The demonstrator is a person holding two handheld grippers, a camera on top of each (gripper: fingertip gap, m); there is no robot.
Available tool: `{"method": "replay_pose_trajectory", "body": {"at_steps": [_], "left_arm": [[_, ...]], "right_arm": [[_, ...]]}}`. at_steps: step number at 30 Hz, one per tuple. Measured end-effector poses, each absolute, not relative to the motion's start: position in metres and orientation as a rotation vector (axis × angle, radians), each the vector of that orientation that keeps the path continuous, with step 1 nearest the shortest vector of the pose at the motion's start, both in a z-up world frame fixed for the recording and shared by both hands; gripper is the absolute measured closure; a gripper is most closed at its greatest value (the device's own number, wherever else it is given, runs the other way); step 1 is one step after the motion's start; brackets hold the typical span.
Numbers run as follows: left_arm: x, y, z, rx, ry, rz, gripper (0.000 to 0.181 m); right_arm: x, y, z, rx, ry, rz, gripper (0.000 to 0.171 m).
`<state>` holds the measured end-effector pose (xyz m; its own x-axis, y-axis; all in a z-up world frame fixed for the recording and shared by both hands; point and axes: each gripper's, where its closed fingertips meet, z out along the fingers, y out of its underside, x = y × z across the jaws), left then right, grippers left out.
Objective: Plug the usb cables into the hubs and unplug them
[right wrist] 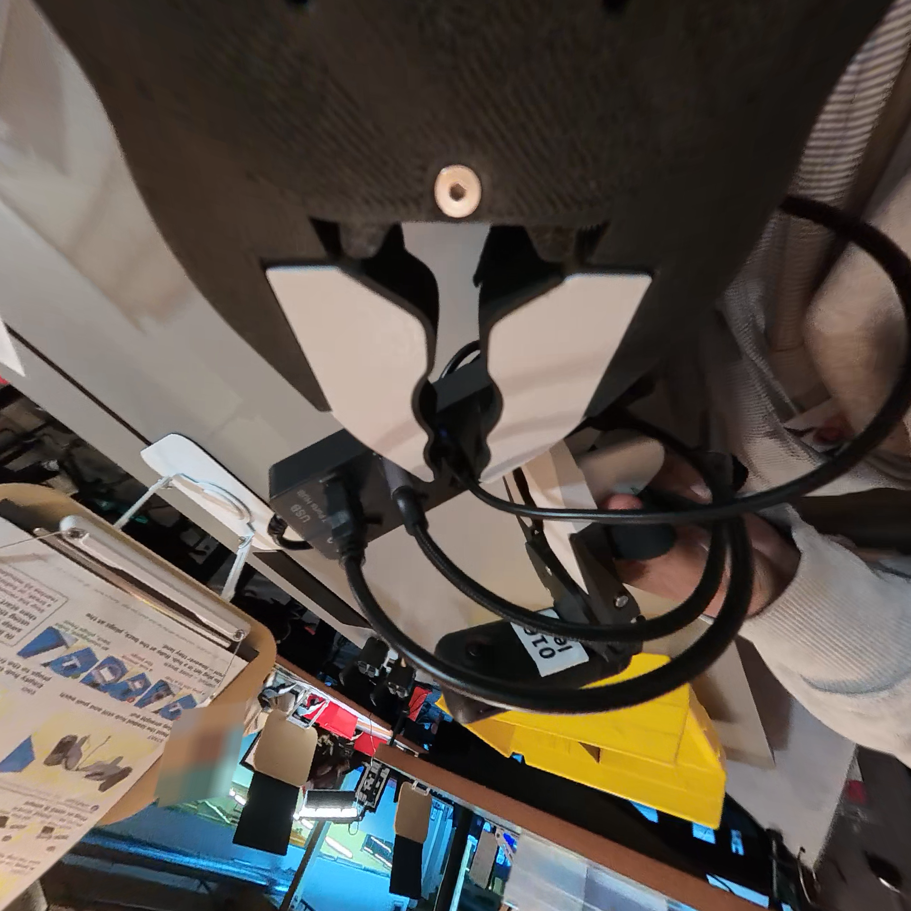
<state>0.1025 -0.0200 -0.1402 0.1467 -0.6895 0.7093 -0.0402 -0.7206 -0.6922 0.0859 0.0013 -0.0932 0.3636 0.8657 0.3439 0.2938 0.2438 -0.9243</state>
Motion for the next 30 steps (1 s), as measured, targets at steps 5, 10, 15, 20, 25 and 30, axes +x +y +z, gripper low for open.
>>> {"method": "replay_pose_trajectory", "body": {"at_steps": [5, 10, 15, 20, 25, 30], "left_arm": [[0.108, -0.023, -0.138, -1.883, 0.693, -1.639, 0.149], [0.109, -0.021, -0.132, -1.851, 0.638, -1.662, 0.151], [0.111, -0.018, -0.128, -1.898, 0.51, -1.719, 0.155], [0.111, -0.016, -0.116, -1.899, 0.418, -1.731, 0.155], [0.1, 0.003, -0.123, -1.927, 0.269, -1.683, 0.155], [0.062, 0.025, -0.099, -1.795, 0.18, -1.724, 0.155]], "right_arm": [[0.082, -0.005, -0.093, -1.301, -1.207, 0.571, 0.158], [0.08, -0.008, -0.091, -1.313, -1.193, 0.611, 0.157], [0.085, -0.004, -0.086, -1.345, -1.13, 0.644, 0.159], [0.083, -0.01, -0.071, -1.266, -1.131, 0.556, 0.159], [0.089, -0.052, -0.005, -1.03, -0.947, 1.002, 0.164], [0.123, -0.008, -0.006, -1.162, -0.881, 0.69, 0.163]]}}
